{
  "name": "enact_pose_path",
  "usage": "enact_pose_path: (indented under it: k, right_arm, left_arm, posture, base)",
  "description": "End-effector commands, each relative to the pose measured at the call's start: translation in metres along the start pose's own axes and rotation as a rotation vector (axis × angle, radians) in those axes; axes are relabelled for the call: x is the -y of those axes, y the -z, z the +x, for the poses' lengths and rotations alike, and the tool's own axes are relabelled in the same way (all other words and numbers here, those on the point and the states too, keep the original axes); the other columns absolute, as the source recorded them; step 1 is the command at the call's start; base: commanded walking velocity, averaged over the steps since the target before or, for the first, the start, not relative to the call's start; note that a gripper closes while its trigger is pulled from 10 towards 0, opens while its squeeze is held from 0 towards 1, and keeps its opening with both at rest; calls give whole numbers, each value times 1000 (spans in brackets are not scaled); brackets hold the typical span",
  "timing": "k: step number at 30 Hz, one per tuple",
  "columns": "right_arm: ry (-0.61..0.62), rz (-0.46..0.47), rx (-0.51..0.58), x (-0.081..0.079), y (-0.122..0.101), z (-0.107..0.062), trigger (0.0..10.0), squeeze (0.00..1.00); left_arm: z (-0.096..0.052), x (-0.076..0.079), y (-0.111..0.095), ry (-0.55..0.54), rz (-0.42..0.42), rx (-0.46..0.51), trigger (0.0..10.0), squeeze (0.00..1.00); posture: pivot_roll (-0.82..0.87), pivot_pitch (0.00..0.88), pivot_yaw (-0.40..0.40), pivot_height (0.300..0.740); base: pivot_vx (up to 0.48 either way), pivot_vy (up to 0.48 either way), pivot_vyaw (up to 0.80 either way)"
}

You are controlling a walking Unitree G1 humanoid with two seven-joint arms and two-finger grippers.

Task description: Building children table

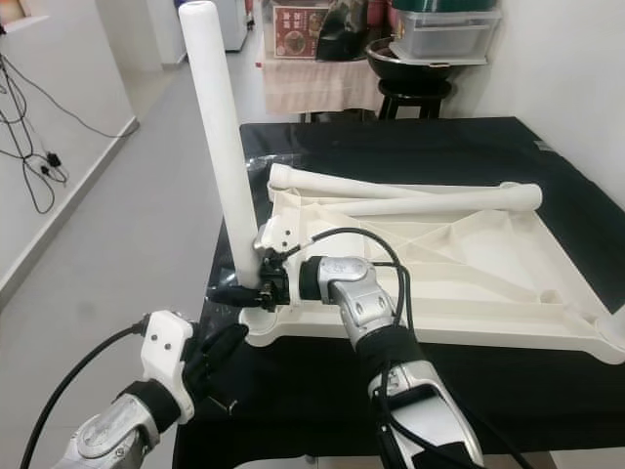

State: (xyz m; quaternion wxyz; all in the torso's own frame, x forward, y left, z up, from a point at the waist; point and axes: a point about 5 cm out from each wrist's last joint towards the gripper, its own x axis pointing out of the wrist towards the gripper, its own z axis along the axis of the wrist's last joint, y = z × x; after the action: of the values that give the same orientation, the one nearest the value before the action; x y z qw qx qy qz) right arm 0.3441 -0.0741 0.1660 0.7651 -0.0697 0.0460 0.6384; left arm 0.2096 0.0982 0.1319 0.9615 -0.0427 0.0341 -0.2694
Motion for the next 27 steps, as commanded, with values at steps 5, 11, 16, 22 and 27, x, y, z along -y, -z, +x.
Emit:
enact_pose_path:
  k: [5,11,16,22,27]
  right_arm:
    - [-55,19,8,0,3,0,0,0]
    - [132,9,-46,-6,23,-10,0,0]
    - [630,53,-29,-36,39,5,0,0]
    - [616,105,-102,-37,47,14,0,0]
    - [701,82,-113,-27,39,16,3647,0]
  left_arm:
    - [-1,0,1,-9,3,-12,10000,0]
    - [-1,1,2,-7,1,-12,10000,0]
    - [-2,-1,3,-6,11,-16,10000,0]
    - [2,-5,3,1,25,-18,10000,0]
    - [1,-7,3,-33,35,-9,10000,0]
  posture:
    - [58,31,-12,740]
    - [42,30,-22,740]
    - [40,16,-22,740]
    - [31,0,-12,740]
    - [45,0,-12,740]
  base:
    - [0,0,0]
    - [0,0,0]
    - [0,0,0]
    - [0,0,0]
    - [0,0,0]
